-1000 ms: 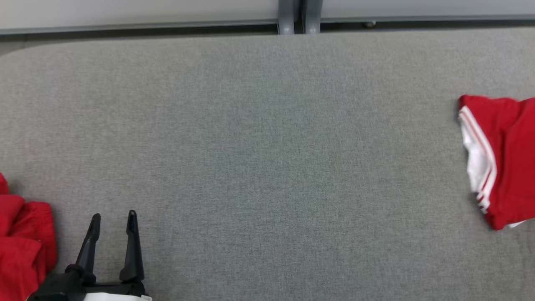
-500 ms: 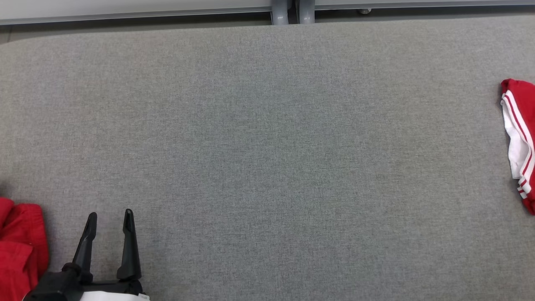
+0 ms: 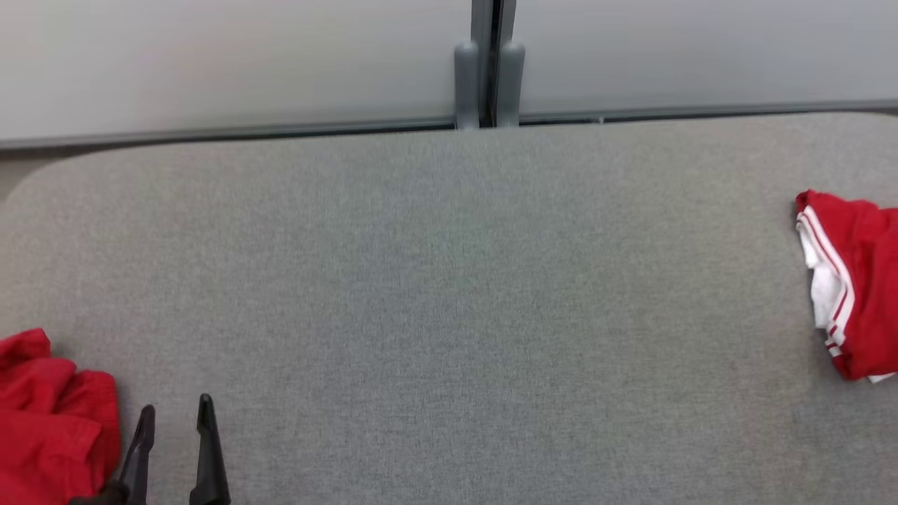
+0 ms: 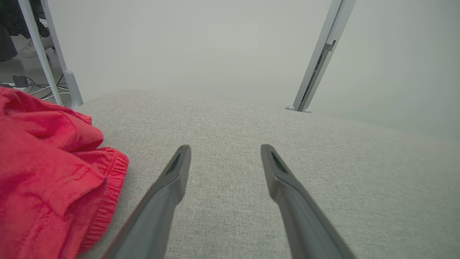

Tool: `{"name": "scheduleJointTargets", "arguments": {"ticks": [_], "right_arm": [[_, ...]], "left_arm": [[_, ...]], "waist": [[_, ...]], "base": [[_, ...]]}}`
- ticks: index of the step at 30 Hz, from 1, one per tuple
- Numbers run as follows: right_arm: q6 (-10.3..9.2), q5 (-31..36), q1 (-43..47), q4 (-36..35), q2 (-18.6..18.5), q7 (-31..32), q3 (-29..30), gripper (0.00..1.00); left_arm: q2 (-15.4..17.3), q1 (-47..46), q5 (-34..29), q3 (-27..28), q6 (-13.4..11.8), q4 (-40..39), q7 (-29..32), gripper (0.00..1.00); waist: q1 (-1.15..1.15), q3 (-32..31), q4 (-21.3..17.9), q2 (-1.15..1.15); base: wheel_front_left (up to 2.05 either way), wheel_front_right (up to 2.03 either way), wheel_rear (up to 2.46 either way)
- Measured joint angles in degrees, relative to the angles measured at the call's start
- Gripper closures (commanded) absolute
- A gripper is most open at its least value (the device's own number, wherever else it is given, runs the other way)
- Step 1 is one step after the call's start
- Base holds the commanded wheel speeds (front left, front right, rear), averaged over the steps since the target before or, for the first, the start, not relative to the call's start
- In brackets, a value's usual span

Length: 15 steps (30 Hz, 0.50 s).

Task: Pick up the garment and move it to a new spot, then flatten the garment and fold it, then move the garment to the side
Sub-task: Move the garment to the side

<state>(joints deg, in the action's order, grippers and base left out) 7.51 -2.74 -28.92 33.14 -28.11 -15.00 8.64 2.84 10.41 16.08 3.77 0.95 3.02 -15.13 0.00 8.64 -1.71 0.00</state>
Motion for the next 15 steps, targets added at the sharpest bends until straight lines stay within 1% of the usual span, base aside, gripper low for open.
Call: {"name": "scheduleJointTargets", "arguments": {"ticks": [4, 8, 9, 10, 11, 13, 15], "right_arm": [[0.0, 0.86, 13.42, -13.36, 7.48, 0.02, 0.36, 0.0], [0.0, 3.05, 24.17, -22.78, 14.91, 0.0, -0.03, 0.0], [0.0, 2.88, 26.68, -24.02, 17.05, 0.01, -0.26, 0.0], [0.0, 2.88, 26.68, -24.02, 17.05, 0.01, -0.26, 0.0], [0.0, 3.03, 28.92, -25.3, 18.6, 0.0, -0.68, 0.0], [0.0, 3.56, 32.13, -26.69, 20.17, 0.0, -1.4, 0.0], [0.0, 3.6, 34.61, -27.38, 22.37, 0.01, -0.34, 0.0]], "left_arm": [[-0.07, 1.29, 0.11, 0.88, -0.16, 0.22, -0.01, 0.0], [-0.07, 2.3, 0.11, 1.43, -0.02, 0.75, 0.0, 0.0], [-0.08, 2.35, 0.12, 1.52, -0.07, 0.78, -0.01, 0.0], [-0.08, 2.35, 0.12, 1.52, -0.07, 0.78, -0.01, 0.0], [-0.04, 2.35, 0.31, 1.65, -0.27, 0.74, -0.01, 0.0], [-0.04, 2.48, 0.52, 1.64, -0.25, 0.93, -0.01, 0.0], [-0.04, 2.83, 0.49, 1.42, -0.22, 1.21, -0.01, 0.0]], "waist": [[0.0, -4.06, -0.08, 0.0], [0.0, -7.7, 0.24, 0.0], [0.0, -8.43, 0.44, 0.0], [0.0, -8.43, 0.44, 0.0], [0.0, -9.08, 0.68, 0.0], [0.0, -10.12, 1.25, 0.0], [0.0, -10.8, 1.92, 0.0]], "base": [[0.0, 0.0, 0.0], [0.0, 0.0, 0.0], [0.0, 0.0, 0.0], [0.0, 0.0, 0.0], [0.0, 0.0, 0.0], [0.0, 0.0, 0.0], [0.0, 0.0, 0.0]]}}
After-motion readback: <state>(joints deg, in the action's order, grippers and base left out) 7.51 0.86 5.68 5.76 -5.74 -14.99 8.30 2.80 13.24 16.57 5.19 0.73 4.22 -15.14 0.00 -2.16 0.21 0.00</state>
